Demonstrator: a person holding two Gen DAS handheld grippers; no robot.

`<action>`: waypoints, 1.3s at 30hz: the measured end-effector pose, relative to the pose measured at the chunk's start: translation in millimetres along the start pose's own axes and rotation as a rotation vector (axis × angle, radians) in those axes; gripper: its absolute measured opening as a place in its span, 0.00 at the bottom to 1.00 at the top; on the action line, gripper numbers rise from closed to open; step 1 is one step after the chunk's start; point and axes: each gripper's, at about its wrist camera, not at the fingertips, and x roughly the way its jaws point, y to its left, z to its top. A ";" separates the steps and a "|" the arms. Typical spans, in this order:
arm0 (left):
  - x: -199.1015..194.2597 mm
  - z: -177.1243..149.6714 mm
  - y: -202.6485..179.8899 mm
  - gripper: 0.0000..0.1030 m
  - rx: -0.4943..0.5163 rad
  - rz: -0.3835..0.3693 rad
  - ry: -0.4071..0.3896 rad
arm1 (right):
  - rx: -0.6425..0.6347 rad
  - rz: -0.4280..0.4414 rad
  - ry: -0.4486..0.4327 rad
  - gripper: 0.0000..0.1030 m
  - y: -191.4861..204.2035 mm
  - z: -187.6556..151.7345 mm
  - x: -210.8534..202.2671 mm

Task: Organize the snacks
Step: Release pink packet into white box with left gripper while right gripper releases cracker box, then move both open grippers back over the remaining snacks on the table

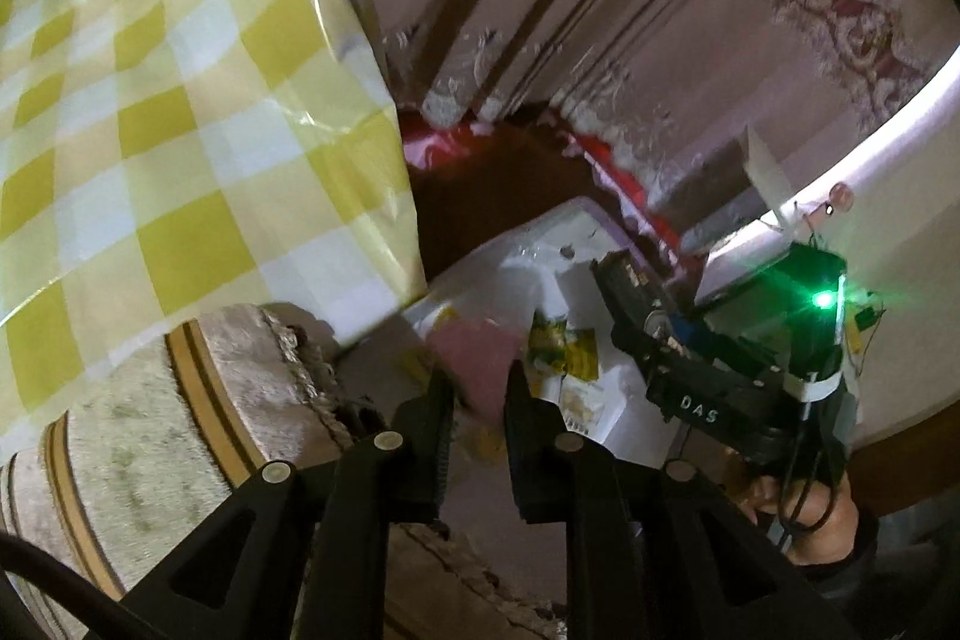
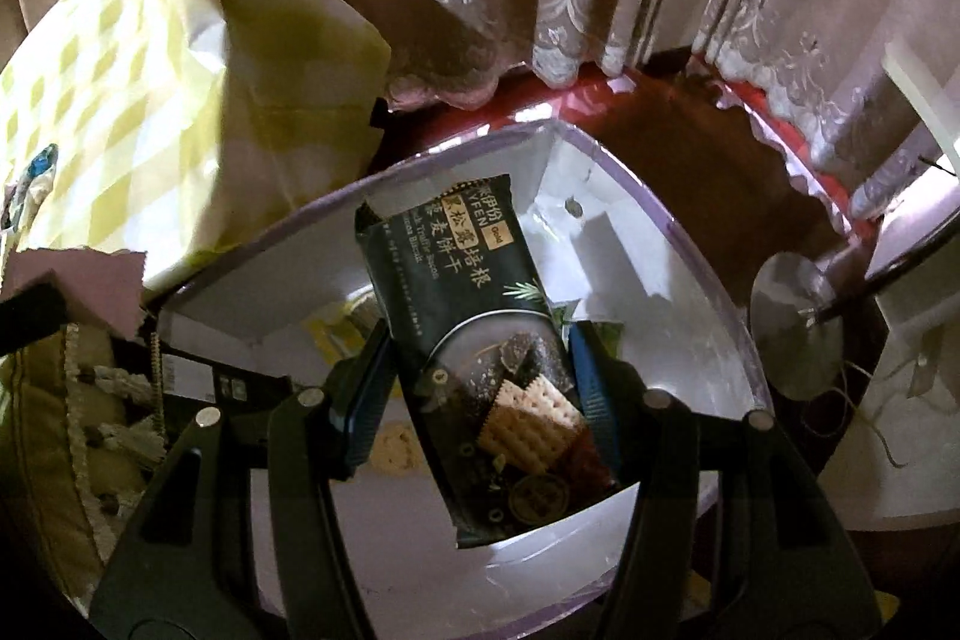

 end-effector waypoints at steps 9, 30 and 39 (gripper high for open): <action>-6.4 -1.0 9.3 0.47 -0.039 -0.011 -0.015 | 0.017 0.017 -0.022 0.63 5.3 0.3 -4.5; -117.3 -24.3 138.5 0.51 -0.271 0.147 -0.262 | -0.181 0.156 -0.090 0.68 140.6 28.5 -32.6; -180.8 -65.6 234.1 0.51 -0.485 0.248 -0.378 | -0.300 0.262 -0.111 0.71 244.9 34.8 -43.5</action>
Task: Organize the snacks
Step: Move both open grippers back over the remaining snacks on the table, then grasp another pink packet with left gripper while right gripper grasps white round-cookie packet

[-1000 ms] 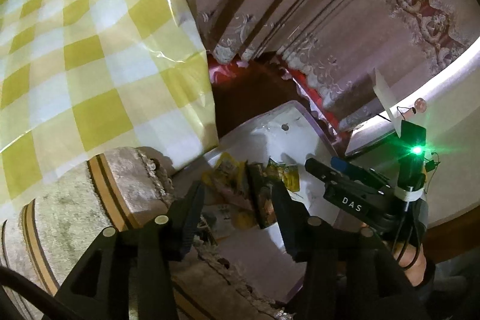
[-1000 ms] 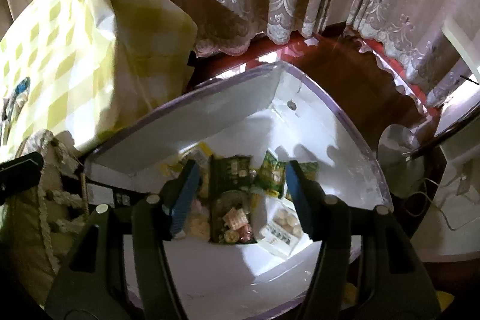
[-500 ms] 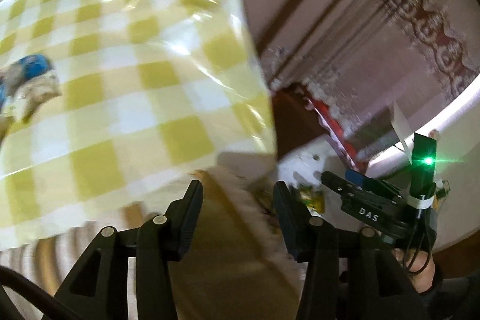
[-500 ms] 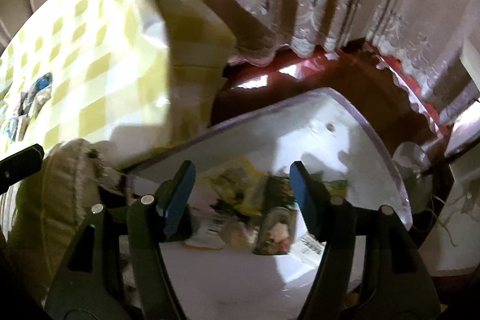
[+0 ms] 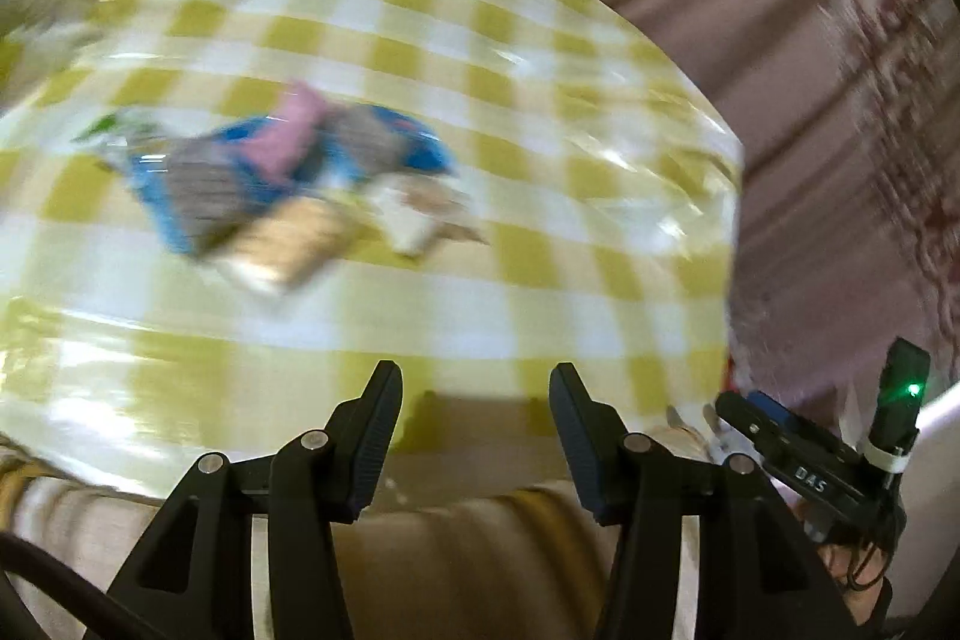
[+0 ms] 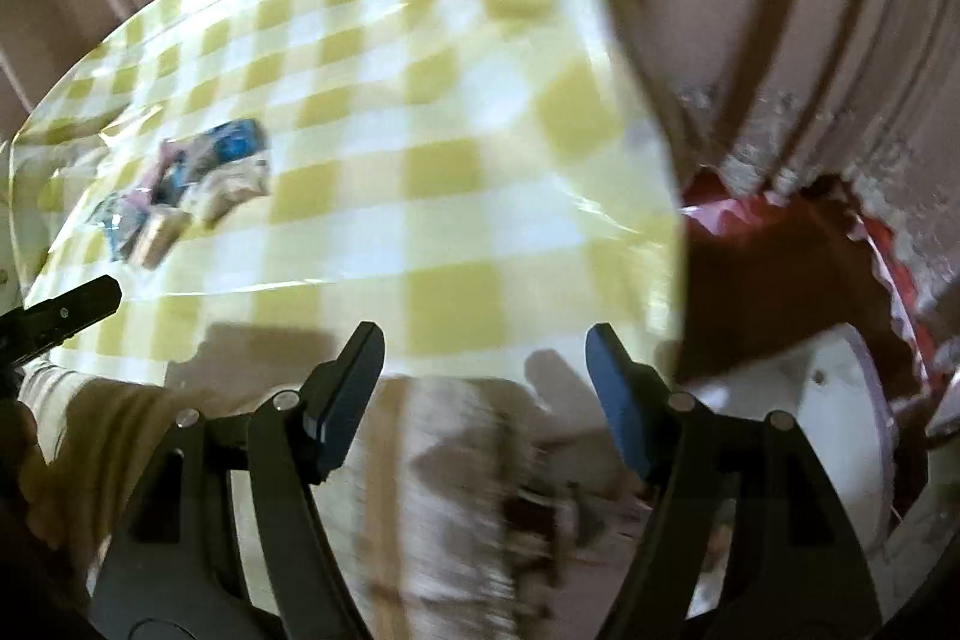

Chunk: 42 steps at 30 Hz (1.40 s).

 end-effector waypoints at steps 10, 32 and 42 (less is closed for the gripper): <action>-23.3 20.1 83.5 0.51 -0.152 0.087 -0.104 | -0.056 0.072 0.023 0.71 77.4 27.9 38.9; 52.0 96.1 61.3 0.51 0.124 0.259 -0.084 | -0.169 0.086 0.053 0.83 168.8 81.3 110.3; 87.7 104.4 49.9 0.50 0.248 0.315 -0.031 | -0.179 0.094 0.106 0.83 183.9 93.3 139.0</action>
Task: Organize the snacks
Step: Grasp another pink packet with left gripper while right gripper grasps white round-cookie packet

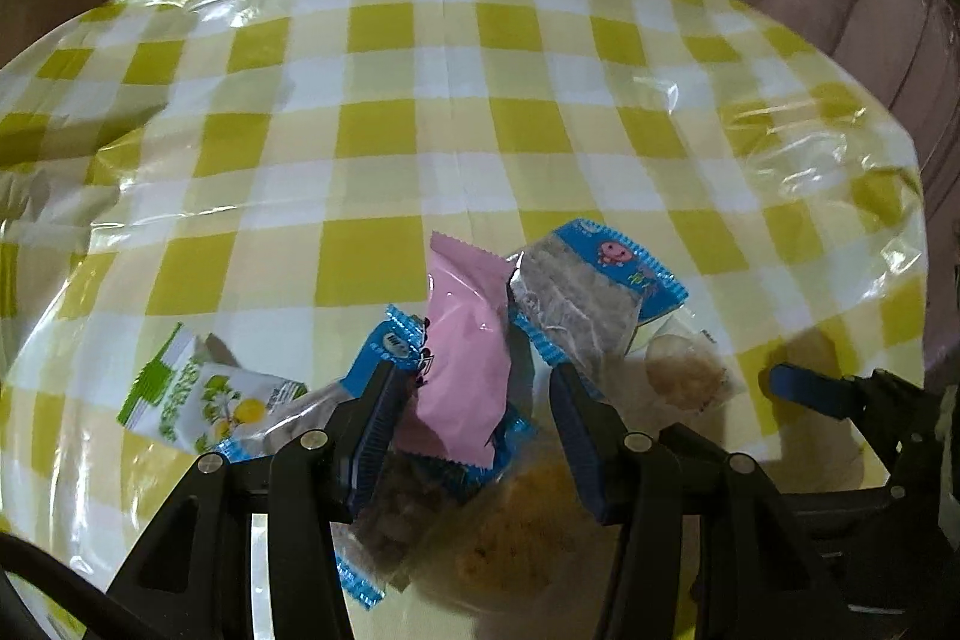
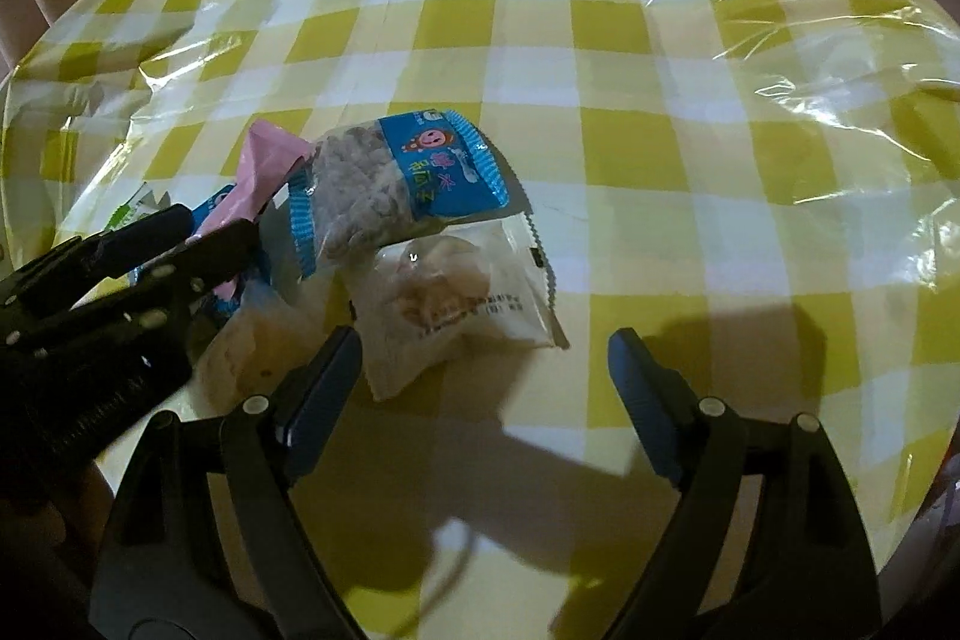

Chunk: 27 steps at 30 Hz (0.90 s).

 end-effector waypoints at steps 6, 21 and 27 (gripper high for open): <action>3.7 -1.1 3.8 0.28 -0.015 -0.011 -0.012 | 0.011 0.019 0.028 0.83 -1.2 5.6 16.5; -17.2 -7.8 16.5 0.21 -0.102 -0.045 -0.087 | 0.033 0.045 -0.012 0.51 -6.8 4.6 12.0; -27.1 -11.8 15.8 0.21 -0.113 -0.053 -0.105 | 0.042 0.056 -0.041 0.43 -7.9 -5.9 7.8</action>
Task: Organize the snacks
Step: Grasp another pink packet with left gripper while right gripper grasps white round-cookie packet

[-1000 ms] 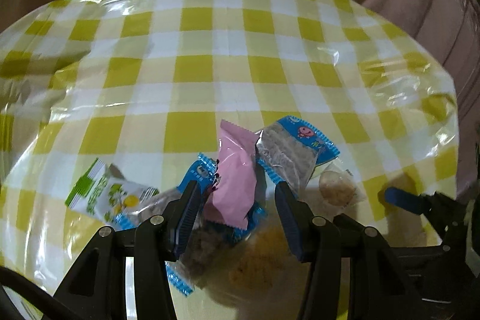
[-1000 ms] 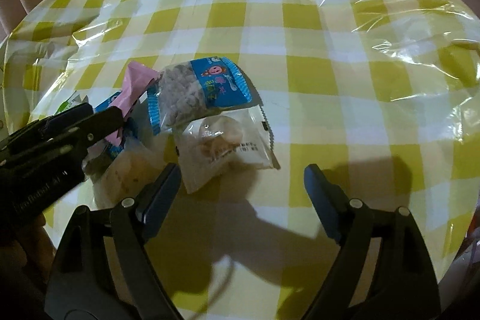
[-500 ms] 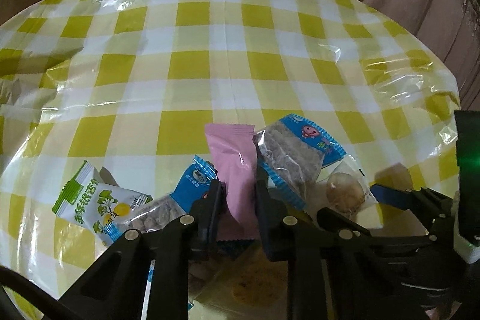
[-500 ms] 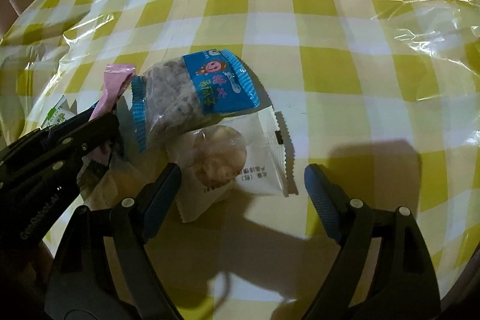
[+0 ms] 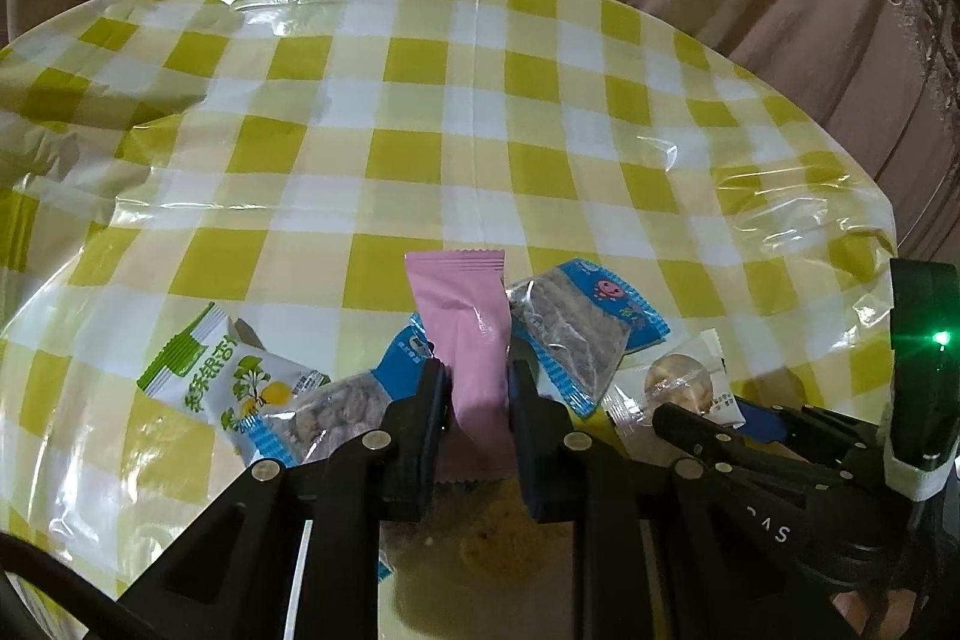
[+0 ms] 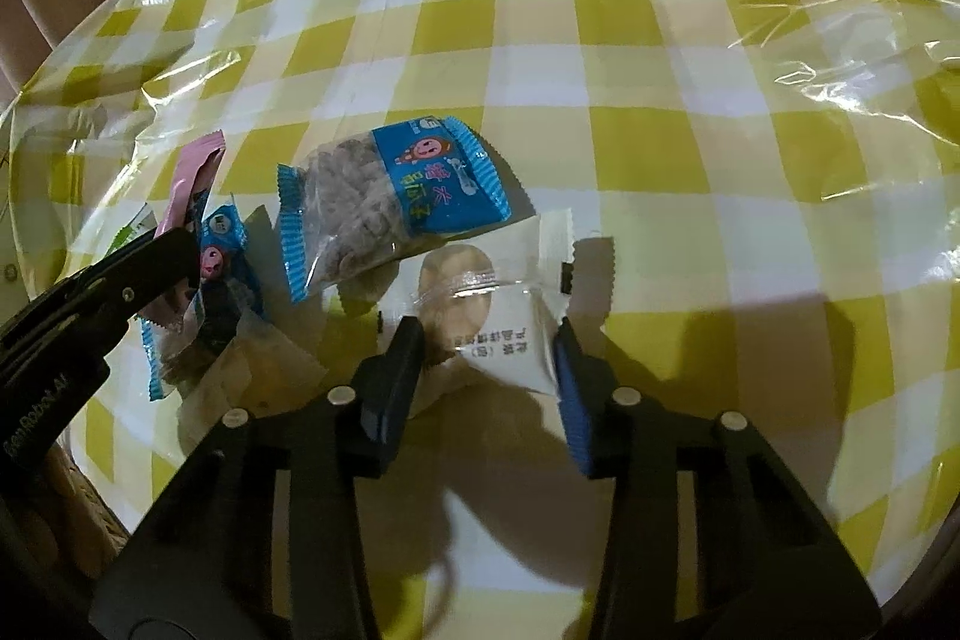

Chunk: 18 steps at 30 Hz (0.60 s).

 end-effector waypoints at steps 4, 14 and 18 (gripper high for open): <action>-5.5 -3.5 -2.6 0.21 0.001 -0.008 -0.003 | 0.002 0.004 -0.015 0.39 -1.3 -6.9 -5.3; -19.1 -12.0 -8.8 0.21 -0.001 -0.035 -0.006 | -0.008 0.024 -0.032 0.31 -5.7 -20.3 -28.3; -23.2 -14.8 -11.9 0.21 0.006 -0.046 -0.004 | -0.028 0.034 -0.046 0.30 -3.4 -26.8 -39.1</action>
